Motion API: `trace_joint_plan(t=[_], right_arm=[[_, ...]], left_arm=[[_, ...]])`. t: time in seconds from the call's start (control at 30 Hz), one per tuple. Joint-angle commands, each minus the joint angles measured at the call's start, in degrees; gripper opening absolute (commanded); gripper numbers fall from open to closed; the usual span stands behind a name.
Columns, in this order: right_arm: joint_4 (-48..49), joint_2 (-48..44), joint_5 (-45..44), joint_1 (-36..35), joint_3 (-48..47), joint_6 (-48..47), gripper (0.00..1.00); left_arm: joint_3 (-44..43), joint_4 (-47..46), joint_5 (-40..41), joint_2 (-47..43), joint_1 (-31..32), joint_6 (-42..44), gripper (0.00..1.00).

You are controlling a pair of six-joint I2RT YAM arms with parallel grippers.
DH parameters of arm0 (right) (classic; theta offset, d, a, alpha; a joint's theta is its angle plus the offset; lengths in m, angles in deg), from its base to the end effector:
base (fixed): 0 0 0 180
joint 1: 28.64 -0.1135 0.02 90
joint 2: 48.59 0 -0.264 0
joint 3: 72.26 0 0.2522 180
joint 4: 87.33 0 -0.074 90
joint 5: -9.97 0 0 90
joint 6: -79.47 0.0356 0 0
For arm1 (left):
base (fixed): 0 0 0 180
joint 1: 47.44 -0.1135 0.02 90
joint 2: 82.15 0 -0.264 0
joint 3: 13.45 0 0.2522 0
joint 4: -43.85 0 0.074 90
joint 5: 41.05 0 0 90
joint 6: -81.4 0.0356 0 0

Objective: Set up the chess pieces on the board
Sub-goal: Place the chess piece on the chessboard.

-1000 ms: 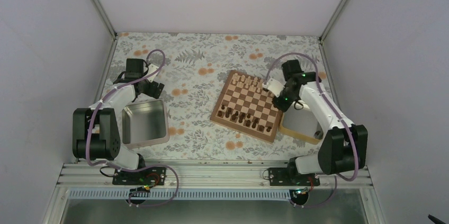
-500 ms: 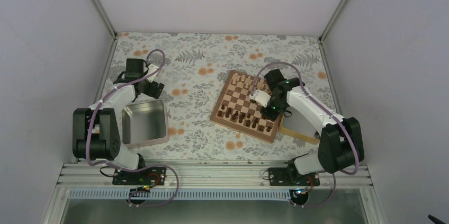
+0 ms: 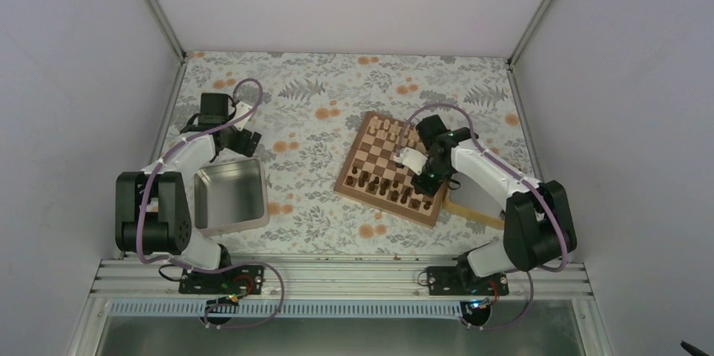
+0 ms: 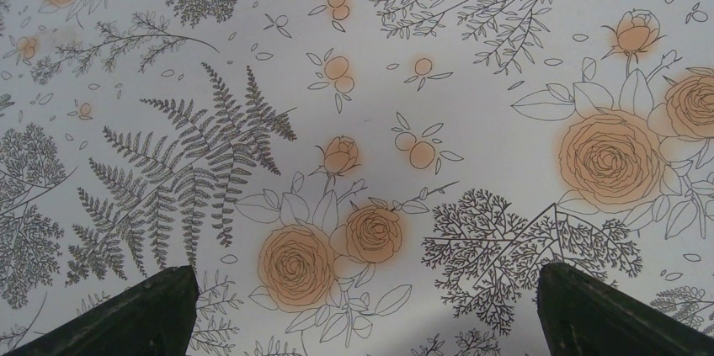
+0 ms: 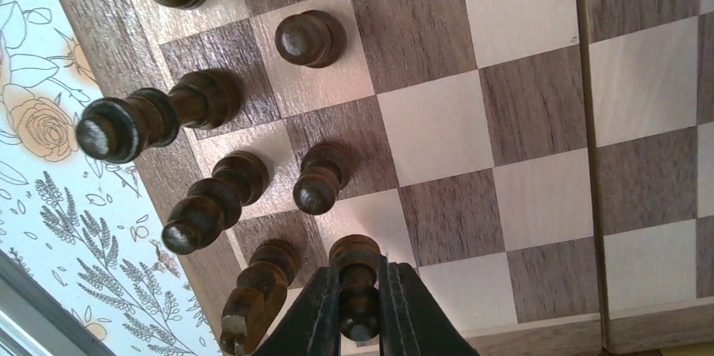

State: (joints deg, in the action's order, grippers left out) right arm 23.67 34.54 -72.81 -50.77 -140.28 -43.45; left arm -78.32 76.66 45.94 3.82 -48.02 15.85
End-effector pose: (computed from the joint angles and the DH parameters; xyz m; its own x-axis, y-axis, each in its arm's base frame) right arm 0.2235 0.0957 0.2011 -0.5639 -0.8114 -0.1541 -0.8245 0.5637 0.0492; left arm 0.3013 0.0012 0.1975 -0.7270 0.4060 -0.5538 0.3534 0.9127 0.2052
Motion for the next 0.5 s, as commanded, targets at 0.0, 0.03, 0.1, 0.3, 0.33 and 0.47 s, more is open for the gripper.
trace_joint_plan(t=[0.0, 0.03, 0.1, 0.3, 0.33, 0.47], right_arm=[[1.2, 0.9, -0.3, -0.5, 1.0, 1.0, 0.11], [1.3, 0.8, -0.4, -0.5, 1.2, 0.9, 0.11], [1.2, 0.8, -0.1, -0.5, 1.3, 0.9, 0.11], [1.3, 1.0, 0.1, -0.5, 1.3, 1.0, 0.12], [1.3, 1.1, 0.1, -0.5, 1.3, 1.0, 0.12], [1.1, 1.1, 0.0, -0.5, 1.4, 1.1, 0.14]], left_arm=[[-0.5, -0.1, 0.4, -0.9, 0.0, 0.0, 1.0], [-0.5, -0.1, 0.4, -1.0, 0.1, -0.1, 1.0], [-0.5, 0.0, 0.4, -0.9, 0.0, 0.0, 1.0], [-0.5, 0.0, 0.4, -1.0, 0.1, -0.1, 1.0], [-0.5, 0.0, 0.4, -0.9, 0.0, 0.0, 1.0], [-0.5, -0.1, 0.4, -0.9, 0.1, 0.0, 1.0]])
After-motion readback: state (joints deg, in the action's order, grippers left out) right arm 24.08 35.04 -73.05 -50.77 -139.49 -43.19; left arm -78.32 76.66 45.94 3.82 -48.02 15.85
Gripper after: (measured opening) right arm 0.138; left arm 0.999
